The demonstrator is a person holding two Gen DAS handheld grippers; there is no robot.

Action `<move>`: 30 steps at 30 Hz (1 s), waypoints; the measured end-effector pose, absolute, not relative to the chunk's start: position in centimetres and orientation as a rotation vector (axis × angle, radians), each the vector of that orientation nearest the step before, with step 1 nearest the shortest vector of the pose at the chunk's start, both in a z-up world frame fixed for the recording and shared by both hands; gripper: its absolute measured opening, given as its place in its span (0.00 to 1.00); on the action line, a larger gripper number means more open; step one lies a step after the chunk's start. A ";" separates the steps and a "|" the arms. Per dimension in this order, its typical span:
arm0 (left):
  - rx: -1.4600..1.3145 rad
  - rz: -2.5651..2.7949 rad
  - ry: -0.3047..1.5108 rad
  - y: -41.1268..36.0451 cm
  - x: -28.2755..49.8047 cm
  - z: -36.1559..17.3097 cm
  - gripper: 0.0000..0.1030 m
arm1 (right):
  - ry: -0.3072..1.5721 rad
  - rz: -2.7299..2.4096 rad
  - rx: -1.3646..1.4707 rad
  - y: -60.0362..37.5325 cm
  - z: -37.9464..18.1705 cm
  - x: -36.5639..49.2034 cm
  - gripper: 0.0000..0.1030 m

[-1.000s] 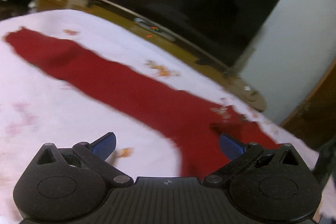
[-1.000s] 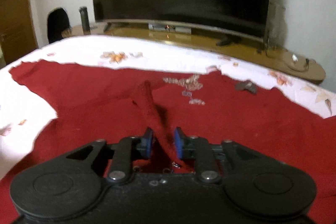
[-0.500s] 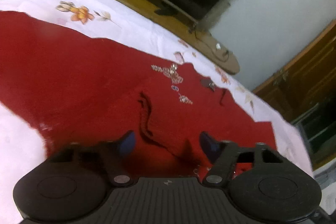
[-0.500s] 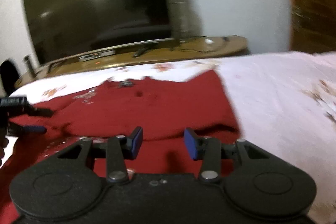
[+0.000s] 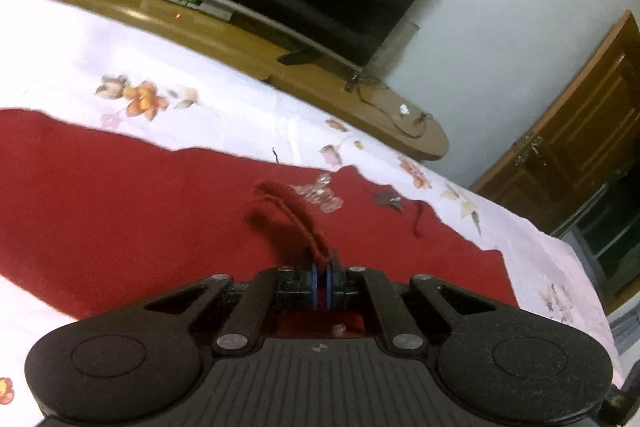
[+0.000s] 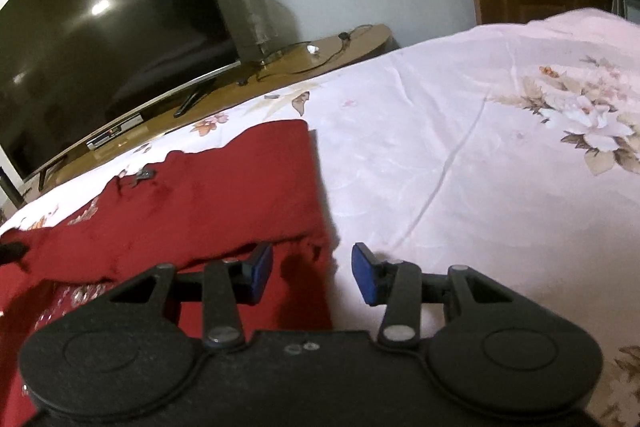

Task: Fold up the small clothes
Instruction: 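Grasp the other sleeve cuff with the left tool and fold it across the body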

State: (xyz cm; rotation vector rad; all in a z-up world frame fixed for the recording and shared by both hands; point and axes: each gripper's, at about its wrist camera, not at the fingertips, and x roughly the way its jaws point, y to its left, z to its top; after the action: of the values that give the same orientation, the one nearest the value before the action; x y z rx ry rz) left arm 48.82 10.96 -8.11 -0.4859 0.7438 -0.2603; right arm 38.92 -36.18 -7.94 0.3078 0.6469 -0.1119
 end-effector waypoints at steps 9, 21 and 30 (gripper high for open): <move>-0.506 -0.242 0.819 11.3 49.1 -12.1 0.03 | 0.610 -0.052 0.413 -37.8 -7.7 39.8 0.44; -0.557 -0.207 0.674 11.3 46.5 -12.3 0.03 | 0.675 0.055 0.377 -38.7 -9.4 44.1 0.08; -0.587 -0.187 0.652 12.1 45.8 -12.7 0.05 | 0.606 0.124 0.398 -40.6 -8.7 45.9 0.58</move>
State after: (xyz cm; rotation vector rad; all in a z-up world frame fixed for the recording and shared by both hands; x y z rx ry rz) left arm 45.83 12.12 -12.66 -0.5873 0.6519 -0.1865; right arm 45.90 -40.65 -8.65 0.3982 0.6064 0.1244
